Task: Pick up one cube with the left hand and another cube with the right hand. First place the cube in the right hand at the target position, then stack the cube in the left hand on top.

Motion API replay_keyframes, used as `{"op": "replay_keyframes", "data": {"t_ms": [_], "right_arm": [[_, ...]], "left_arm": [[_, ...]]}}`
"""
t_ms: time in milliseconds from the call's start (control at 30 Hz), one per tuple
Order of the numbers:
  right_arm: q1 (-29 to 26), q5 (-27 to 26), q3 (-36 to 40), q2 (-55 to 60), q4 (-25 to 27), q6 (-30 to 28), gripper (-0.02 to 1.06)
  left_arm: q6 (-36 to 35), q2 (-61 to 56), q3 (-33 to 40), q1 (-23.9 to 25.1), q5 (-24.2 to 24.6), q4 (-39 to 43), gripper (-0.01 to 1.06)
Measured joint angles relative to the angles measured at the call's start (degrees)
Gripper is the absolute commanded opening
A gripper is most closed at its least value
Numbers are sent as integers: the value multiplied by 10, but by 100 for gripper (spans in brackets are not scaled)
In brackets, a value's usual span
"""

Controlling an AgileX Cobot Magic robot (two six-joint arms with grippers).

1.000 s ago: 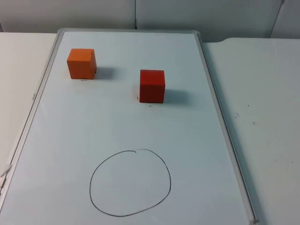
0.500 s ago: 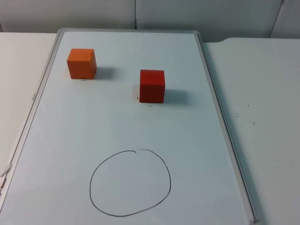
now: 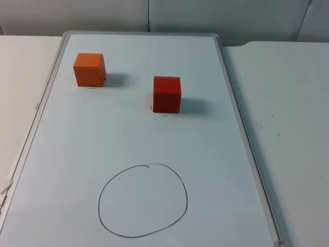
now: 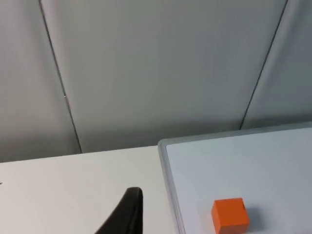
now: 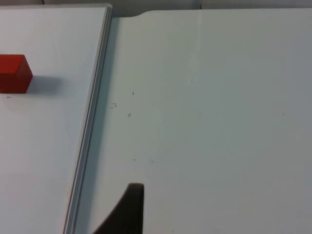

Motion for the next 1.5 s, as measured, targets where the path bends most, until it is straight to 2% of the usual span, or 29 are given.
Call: {"op": "replay_keyframes", "data": {"t_ms": [100,433,600,667,1000,1133,1367,1500], "right_arm": [[0,0,0,0,0,0,105],[0,0,0,0,0,0,105],[0,0,0,0,0,0,105],[0,0,0,0,0,0,105],[0,0,0,0,-1,1,105],[0,0,0,0,-2,1,105],[0,0,0,0,-2,1,105],[0,0,0,0,-2,1,105]], "left_arm": [[5,70,-24,-37,-7,4,101],[-19,248,-35,-112,-22,18,101],[-33,314,-35,-149,-58,20,101],[-51,351,-35,-162,-88,20,101],[-101,454,-37,-168,-188,45,101],[-116,492,-65,-168,-190,52,101],[-128,572,-161,-168,-156,70,101],[-167,592,-184,-168,-148,110,101]]}}
